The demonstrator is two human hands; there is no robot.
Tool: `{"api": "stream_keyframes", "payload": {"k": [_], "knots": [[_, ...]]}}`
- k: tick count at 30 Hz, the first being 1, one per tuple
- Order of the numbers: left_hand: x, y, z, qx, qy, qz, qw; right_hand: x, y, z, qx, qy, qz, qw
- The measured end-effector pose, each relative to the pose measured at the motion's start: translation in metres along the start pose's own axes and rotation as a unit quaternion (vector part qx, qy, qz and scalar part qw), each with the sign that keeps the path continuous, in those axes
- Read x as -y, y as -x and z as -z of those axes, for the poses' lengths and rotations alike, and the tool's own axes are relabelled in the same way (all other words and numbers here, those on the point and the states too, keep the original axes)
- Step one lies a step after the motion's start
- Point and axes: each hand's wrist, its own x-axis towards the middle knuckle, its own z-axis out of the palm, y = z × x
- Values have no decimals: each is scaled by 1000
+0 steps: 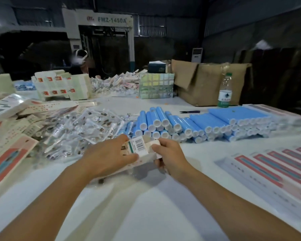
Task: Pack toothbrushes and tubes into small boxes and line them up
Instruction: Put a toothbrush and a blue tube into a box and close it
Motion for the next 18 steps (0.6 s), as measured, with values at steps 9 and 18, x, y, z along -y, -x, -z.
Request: {"api": "stream_keyframes", "payload": {"k": [9,18], "knots": [[-8,3,-40,-151,-147,-50,976,-1,-1,15,-45,125,71,989],[-4,9,-50,-157,-130,-77,976,71,-66,39,-212,367,163,891]]}}
